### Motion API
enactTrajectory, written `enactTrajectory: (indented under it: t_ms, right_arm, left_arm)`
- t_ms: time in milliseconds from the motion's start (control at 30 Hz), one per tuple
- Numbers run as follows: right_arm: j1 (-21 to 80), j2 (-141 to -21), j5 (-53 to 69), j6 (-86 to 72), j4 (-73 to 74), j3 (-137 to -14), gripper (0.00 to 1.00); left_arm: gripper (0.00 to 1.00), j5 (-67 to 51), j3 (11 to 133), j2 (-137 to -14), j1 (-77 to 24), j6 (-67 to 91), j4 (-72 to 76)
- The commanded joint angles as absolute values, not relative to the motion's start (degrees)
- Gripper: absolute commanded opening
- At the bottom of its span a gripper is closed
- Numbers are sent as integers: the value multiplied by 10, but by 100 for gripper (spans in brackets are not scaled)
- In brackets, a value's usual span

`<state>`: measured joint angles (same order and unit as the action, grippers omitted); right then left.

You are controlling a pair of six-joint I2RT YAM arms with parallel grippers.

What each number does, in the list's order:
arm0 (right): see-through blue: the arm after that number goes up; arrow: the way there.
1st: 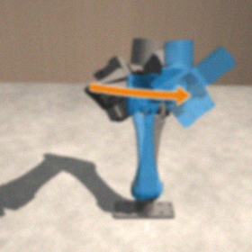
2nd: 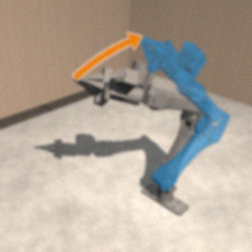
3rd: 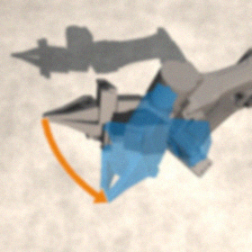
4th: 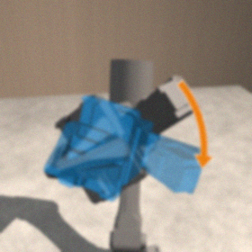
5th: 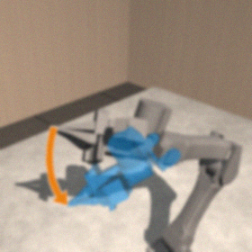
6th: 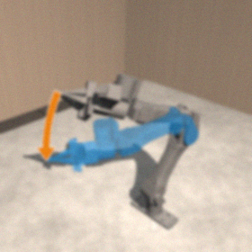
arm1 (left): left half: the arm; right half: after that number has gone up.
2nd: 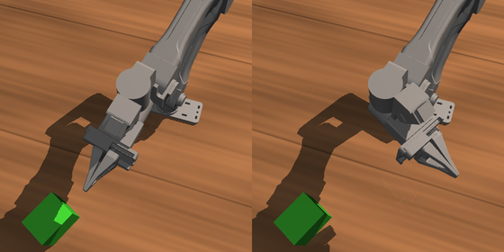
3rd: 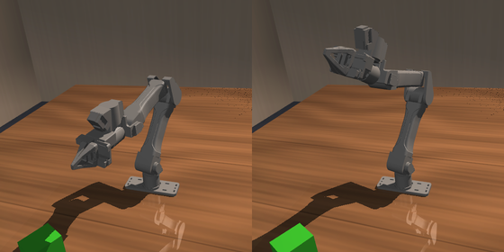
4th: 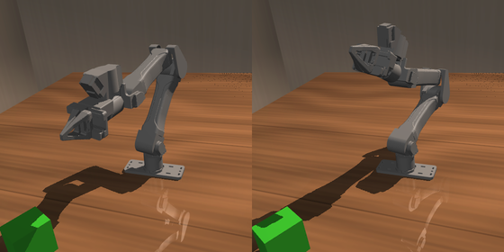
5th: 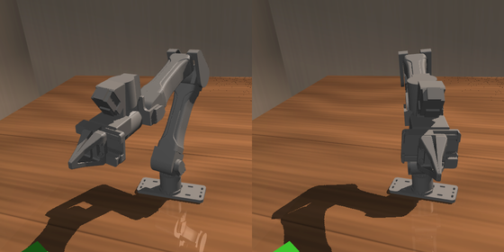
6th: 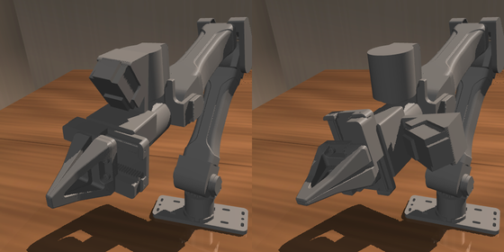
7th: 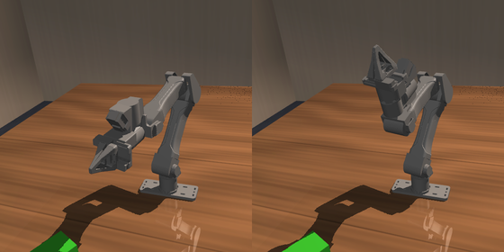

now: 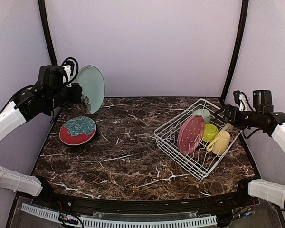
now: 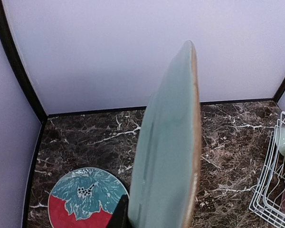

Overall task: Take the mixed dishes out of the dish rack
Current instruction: Grab the plate from the dish rack, then place the plate on the plate.

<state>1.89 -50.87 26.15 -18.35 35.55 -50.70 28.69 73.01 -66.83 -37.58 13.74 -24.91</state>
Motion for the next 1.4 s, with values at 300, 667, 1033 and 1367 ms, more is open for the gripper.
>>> enactTrajectory:
  t_ms: [300, 667, 1033, 1367]
  right_arm:
    - [23, -513, 270, -189, 334, -503, 99]
    - [24, -507, 263, -189, 338, -501, 99]
    - [24, -512, 263, -189, 338, -504, 99]
    - [24, -518, 268, -195, 333, -507, 99]
  left_arm:
    - [1, -279, 412, -528, 50, 559, 117]
    - [1, -291, 224, -673, 158, 798, 453]
    - [1, -279, 239, -761, 158, 757, 430]
    - [1, -294, 262, -841, 158, 723, 436]
